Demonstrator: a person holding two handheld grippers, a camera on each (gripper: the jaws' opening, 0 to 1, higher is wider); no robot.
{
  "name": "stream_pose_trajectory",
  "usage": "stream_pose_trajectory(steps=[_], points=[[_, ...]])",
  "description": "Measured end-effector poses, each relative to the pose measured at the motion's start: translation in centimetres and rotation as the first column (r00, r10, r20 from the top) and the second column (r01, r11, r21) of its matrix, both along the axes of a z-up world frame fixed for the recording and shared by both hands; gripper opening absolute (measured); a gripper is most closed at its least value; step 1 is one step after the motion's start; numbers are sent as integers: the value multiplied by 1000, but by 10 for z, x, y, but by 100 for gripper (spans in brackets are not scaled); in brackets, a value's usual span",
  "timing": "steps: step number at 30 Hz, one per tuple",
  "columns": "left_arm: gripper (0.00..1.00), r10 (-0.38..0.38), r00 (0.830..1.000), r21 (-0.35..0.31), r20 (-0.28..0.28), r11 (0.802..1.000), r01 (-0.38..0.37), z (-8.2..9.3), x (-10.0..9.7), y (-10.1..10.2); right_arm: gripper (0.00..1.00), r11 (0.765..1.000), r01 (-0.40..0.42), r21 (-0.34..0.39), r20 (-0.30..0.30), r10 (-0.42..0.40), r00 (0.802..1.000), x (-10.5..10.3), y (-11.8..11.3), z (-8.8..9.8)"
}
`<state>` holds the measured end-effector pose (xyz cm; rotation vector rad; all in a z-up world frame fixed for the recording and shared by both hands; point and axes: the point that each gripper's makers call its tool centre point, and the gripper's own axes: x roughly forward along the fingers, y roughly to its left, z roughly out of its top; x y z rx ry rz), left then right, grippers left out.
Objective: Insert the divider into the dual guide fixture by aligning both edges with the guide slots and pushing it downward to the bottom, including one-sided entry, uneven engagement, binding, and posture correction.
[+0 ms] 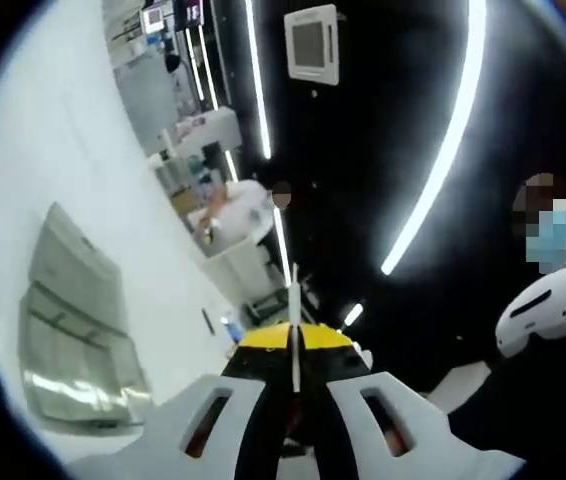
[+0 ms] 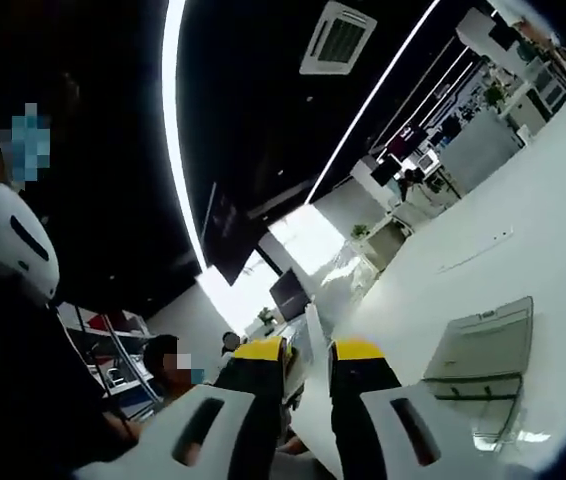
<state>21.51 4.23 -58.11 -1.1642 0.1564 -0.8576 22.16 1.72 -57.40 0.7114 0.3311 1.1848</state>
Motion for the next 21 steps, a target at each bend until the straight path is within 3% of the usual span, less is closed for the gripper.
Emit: stream_pose_trajectory(steps=[5,9,15,17,21], points=[[0,15,1000,-26,25,1000,-14,4,-1,0,11,999,-15,51,-49,18,999,-1,3,2],[0,21,1000,-34,19,999,-20,5,0,0,8,994,21,112,-81,-12,997,5,-2,10],[0,40,999,-28,36,999,-39,6,0,-1,7,990,31,139,-111,-16,994,7,-4,10],[0,60,994,-29,92,998,-58,14,-1,-2,6,986,29,165,-113,-10,994,7,-5,13],[0,51,995,-37,80,998,-48,12,0,-6,6,981,37,191,-130,-12,991,8,-3,14]])
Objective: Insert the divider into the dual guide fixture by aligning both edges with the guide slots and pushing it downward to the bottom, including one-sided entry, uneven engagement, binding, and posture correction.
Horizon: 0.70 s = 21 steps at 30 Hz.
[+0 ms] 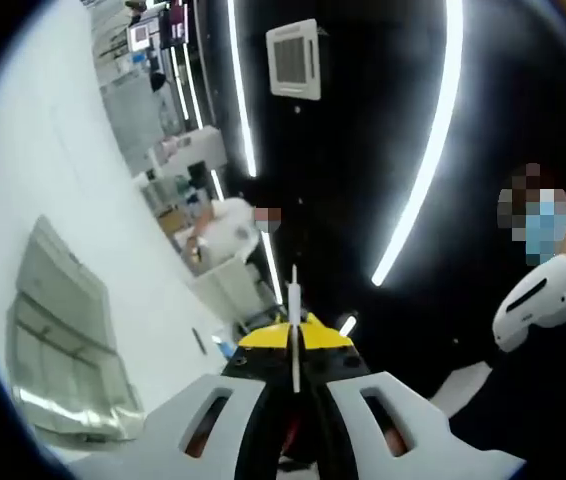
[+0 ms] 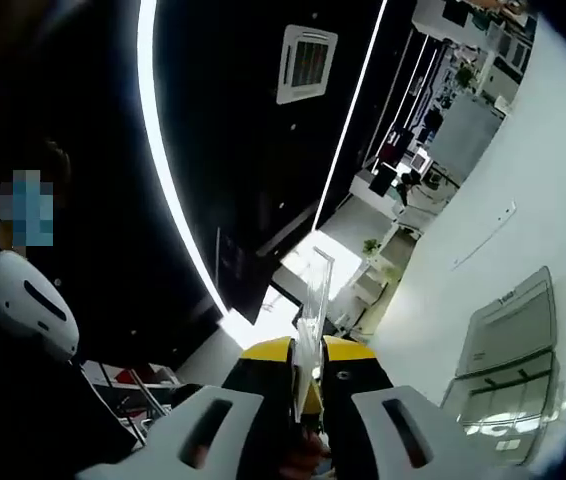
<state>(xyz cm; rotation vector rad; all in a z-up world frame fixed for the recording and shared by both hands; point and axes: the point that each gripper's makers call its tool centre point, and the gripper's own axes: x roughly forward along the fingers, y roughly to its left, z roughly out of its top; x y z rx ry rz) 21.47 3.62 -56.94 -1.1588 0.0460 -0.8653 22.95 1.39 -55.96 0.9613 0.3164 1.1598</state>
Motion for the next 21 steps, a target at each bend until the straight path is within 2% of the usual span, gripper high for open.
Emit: stream_pose_trajectory(steps=[3,11,14,21], points=[[0,14,1000,-2,14,1000,-14,2,0,1,5,1000,1,24,-18,-1,1000,1,1,2],[0,79,997,-83,13,994,-78,7,4,10,5,998,14,63,-49,-11,999,2,0,2],[0,77,997,-51,5,996,-77,3,5,9,5,997,29,67,-52,-25,998,4,-2,3],[0,88,996,-72,6,994,-87,3,4,10,3,997,15,81,-72,-9,997,4,1,1]])
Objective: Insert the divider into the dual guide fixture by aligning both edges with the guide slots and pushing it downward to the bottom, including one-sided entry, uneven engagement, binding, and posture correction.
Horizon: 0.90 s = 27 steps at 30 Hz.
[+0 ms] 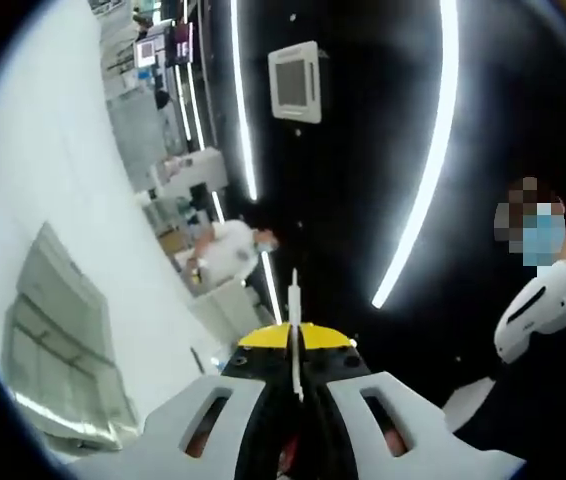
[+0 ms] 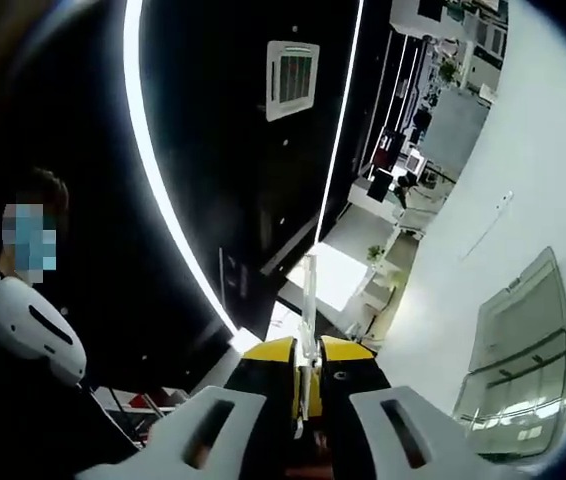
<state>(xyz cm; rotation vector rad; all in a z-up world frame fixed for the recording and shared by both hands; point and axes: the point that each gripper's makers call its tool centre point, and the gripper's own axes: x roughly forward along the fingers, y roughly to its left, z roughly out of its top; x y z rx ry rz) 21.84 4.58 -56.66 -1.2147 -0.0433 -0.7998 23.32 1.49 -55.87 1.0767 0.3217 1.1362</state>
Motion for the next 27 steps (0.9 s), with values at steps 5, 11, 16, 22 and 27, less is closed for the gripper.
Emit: stream_pose_trajectory(steps=[5,11,16,22,27], points=[[0,1,1000,-17,-3,1000,-2,0,2,-1,2,1000,13,12,-7,-12,1000,0,2,0],[0,2,1000,-26,-8,1000,-3,0,2,-1,1,998,16,62,-48,-13,999,2,2,3],[0,-5,1000,-31,-8,999,5,0,2,-3,1,994,25,108,-91,-15,996,5,2,4],[0,-20,999,-6,-32,1000,20,-6,2,-1,0,998,10,55,-97,-4,995,6,4,-1],[0,-11,999,30,-41,999,12,-11,2,-2,0,1000,17,2,-89,-17,996,6,4,-6]])
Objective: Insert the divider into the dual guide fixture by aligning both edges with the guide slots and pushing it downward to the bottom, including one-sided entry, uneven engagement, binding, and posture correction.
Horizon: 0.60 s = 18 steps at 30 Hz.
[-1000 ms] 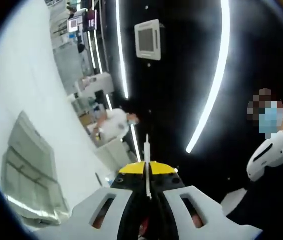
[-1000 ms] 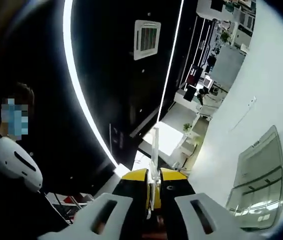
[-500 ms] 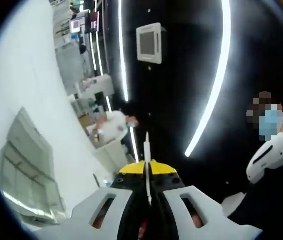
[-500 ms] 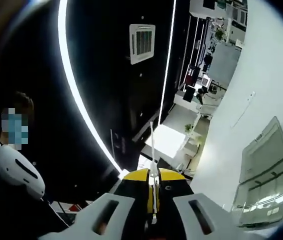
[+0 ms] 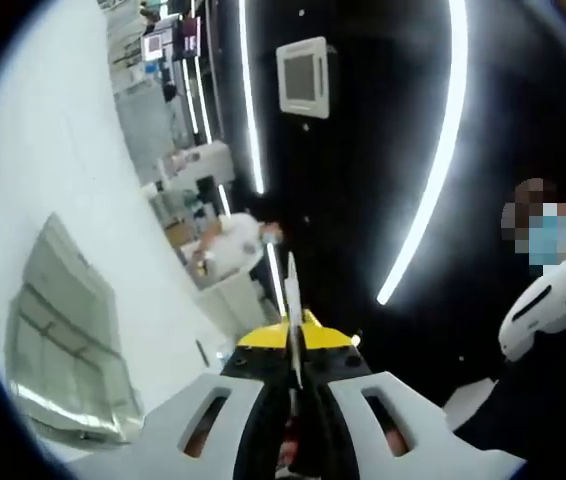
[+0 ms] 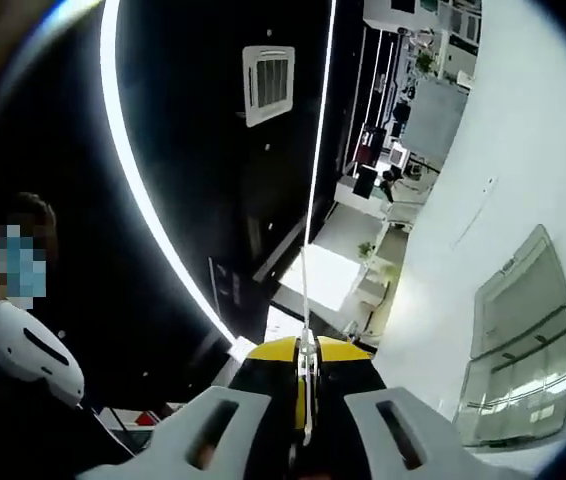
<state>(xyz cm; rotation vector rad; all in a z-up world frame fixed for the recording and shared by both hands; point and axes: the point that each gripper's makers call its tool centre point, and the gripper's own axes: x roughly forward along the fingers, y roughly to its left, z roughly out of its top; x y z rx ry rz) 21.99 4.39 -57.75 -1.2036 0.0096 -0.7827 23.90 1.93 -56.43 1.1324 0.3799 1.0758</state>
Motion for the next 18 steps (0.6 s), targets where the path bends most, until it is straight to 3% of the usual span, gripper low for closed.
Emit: stream_pose_trajectory(steps=[4,9,15,18], points=[[1,-1,1000,24,15,1000,1,0,-1,0,0,1000,14,-6,7,-14,1000,-3,-1,2],[3,-15,1000,24,18,1000,15,2,-2,1,0,999,32,-31,63,-30,998,-6,1,7],[6,4,1000,63,7,998,-4,-2,-2,4,0,997,34,-67,42,-32,999,-2,-1,5],[10,5,1000,61,11,998,-5,-2,-6,6,0,991,49,-123,33,-45,998,5,-5,-2]])
